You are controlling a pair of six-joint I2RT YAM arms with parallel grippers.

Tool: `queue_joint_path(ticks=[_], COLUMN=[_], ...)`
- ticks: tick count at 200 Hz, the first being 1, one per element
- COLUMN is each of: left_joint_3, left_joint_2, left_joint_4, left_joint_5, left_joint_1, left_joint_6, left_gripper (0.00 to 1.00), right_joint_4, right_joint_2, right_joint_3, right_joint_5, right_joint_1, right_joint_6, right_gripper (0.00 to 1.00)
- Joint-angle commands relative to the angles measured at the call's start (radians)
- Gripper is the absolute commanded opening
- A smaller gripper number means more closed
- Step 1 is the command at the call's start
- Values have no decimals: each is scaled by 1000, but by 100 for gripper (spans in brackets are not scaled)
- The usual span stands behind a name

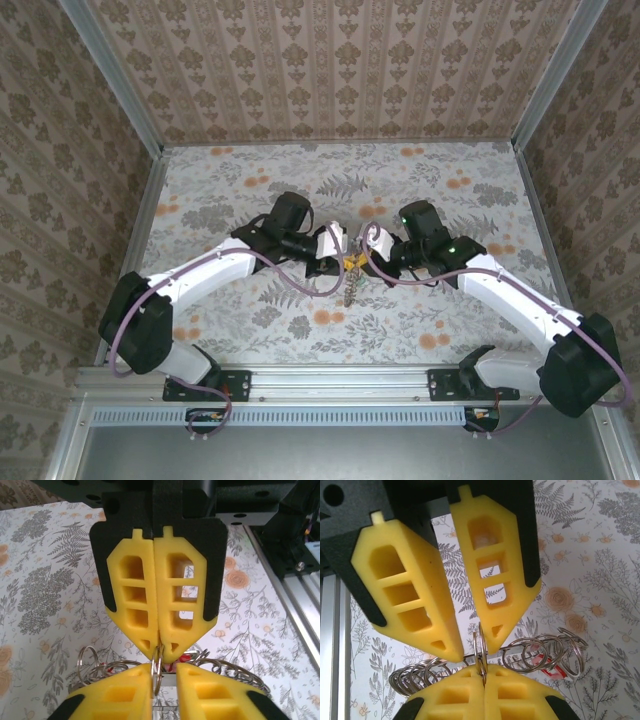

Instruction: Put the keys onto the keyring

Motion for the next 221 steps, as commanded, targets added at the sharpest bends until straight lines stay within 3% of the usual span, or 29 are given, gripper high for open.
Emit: queue_joint_path(ticks=[1, 15, 40, 79, 104, 134, 221], left_joint_3=[42, 53, 81, 68, -35, -129, -313], left_joint_2=[13, 20, 42, 44, 8, -5, 68], left_joint_4=[-36, -56, -115, -98, 145, 404, 965], left_joint_5=[-25, -32, -53, -70, -40, 35, 140], left_joint_1=[-23, -27, -46, -51, -19, 8, 64], left_joint_6=[52, 68, 112, 103, -42, -198, -518], left_gripper=[14, 12, 0, 0, 0, 0, 0], right_joint_4=[7, -8, -16, 2, 54, 181, 371], right_joint_2=[10, 18, 24, 4, -3, -10, 1], right_joint_3=[55, 65, 72, 52, -8, -92, -209], right_joint_5=[-9, -6, -11, 11, 40, -14, -81], right_joint_1=[10, 11, 12, 11, -6, -27, -78], right_joint_6=[-17, -18, -10, 1, 44, 140, 266], right_gripper=[0, 0, 0, 1, 9, 13, 14])
